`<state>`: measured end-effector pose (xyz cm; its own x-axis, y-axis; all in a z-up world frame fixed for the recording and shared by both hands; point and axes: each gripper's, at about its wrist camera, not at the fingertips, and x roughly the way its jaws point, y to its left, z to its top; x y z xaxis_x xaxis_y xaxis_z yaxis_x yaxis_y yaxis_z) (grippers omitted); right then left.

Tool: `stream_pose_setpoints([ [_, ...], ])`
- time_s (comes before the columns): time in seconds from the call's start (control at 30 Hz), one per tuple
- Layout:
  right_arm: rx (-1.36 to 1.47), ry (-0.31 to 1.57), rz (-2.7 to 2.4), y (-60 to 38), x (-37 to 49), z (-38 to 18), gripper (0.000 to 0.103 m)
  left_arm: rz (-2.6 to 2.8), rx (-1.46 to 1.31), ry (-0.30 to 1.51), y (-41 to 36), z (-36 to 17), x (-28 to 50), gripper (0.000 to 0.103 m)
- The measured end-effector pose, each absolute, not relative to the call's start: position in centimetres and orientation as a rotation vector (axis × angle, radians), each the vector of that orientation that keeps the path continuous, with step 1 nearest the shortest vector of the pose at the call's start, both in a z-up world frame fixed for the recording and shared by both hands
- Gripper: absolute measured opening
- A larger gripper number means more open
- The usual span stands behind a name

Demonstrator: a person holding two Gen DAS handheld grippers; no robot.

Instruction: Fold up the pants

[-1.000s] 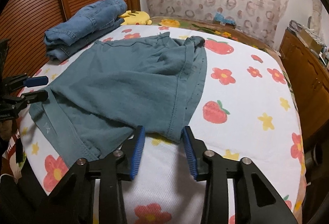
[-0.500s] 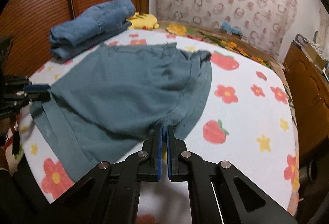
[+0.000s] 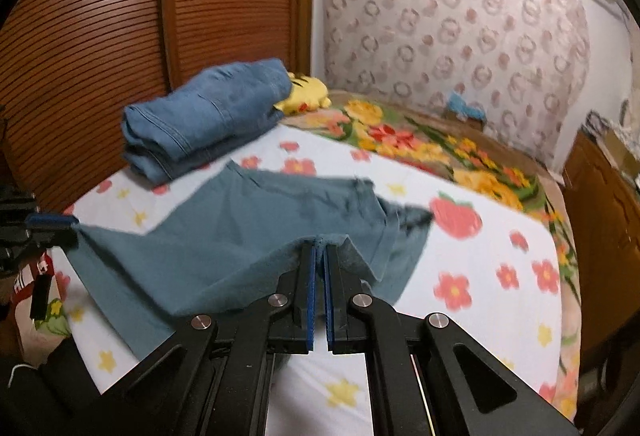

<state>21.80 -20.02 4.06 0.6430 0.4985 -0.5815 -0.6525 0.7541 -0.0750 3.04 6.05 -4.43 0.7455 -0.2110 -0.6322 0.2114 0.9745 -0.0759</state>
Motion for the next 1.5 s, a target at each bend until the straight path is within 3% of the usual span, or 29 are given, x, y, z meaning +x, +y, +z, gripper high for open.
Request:
stream_pose_setpoints([
  [0.47, -0.276, 0.605, 0.699, -18.8, 24.7, 2.6, 0.004, -0.2, -0.039, 0.811, 7.7, -8.5, 2.7, 0.009],
  [0.57, -0.267, 0.621, 0.697, -18.5, 25.1, 2.6, 0.004, -0.182, -0.035, 0.81, 7.8, -8.4, 2.8, 0.02],
  [0.7, -0.269, 0.639, 0.684, -18.0, 25.2, 2.7, 0.004, -0.146, -0.01, 0.805, 8.0, -8.1, 3.1, 0.047],
  [0.87, -0.261, 0.648, 0.631, -18.2, 24.7, 3.0, 0.027, -0.153, 0.016, 0.793, 7.7, -7.6, 4.1, 0.049],
  [0.97, -0.227, 0.662, 0.617, -19.0, 24.3, 3.0, 0.034, -0.17, 0.04, 0.781, 7.0, -7.1, 4.8, 0.049],
  [1.3, -0.163, 0.675, 0.57, -22.2, 21.3, 2.6, 0.04, -0.244, 0.074, 0.766, 3.8, -6.6, 9.0, 0.049],
  [1.5, -0.168, 0.697, 0.525, -23.5, 19.5, 1.5, 0.053, -0.295, 0.098, 0.774, 1.0, -6.9, 10.7, 0.049],
])
